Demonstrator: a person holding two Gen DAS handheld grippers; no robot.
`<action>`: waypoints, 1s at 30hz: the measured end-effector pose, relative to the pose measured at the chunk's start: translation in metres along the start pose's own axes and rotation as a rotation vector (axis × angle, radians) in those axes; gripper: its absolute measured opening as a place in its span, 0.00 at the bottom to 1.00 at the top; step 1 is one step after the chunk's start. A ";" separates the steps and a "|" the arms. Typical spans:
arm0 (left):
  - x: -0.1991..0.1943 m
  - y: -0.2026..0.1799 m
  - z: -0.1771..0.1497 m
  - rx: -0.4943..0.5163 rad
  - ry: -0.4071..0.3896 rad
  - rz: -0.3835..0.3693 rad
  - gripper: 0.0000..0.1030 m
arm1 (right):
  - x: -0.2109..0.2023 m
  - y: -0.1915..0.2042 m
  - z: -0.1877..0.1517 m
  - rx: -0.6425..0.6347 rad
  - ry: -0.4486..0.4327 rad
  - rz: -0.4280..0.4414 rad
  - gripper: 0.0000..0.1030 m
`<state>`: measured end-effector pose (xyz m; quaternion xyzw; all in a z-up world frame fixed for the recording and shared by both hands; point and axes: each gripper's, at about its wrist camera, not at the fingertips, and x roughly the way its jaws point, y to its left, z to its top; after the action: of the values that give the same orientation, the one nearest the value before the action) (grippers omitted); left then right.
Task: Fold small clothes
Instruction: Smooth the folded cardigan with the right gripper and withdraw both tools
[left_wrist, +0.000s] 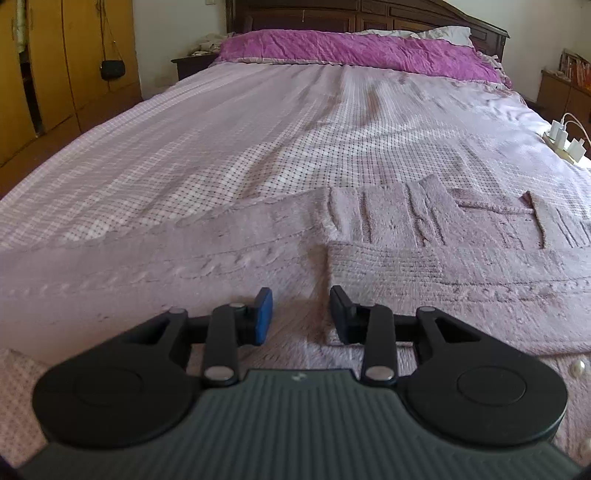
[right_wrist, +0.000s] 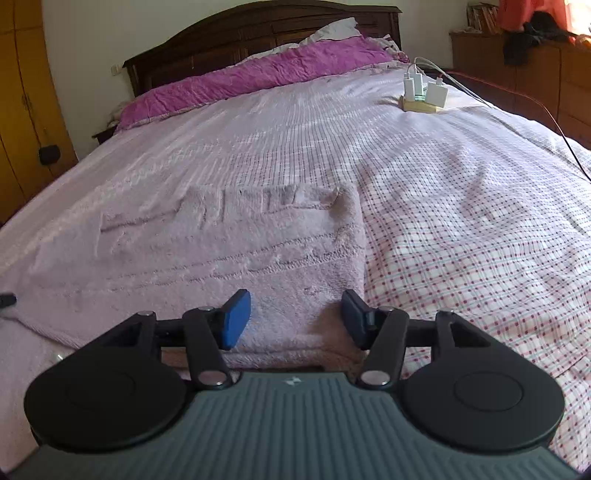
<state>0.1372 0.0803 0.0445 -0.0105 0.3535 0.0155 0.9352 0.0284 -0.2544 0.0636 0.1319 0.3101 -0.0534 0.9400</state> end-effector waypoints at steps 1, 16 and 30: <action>-0.005 0.002 0.000 -0.008 0.000 0.000 0.34 | -0.004 0.000 0.001 0.017 -0.007 0.011 0.62; -0.065 0.065 0.002 -0.020 -0.018 0.153 0.34 | -0.061 0.019 -0.002 0.078 0.031 0.107 0.70; -0.062 0.178 -0.004 -0.364 0.024 0.211 0.34 | -0.069 0.074 -0.020 -0.006 0.105 0.184 0.72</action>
<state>0.0814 0.2563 0.0812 -0.1424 0.3549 0.1769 0.9069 -0.0248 -0.1767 0.1050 0.1598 0.3458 0.0413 0.9237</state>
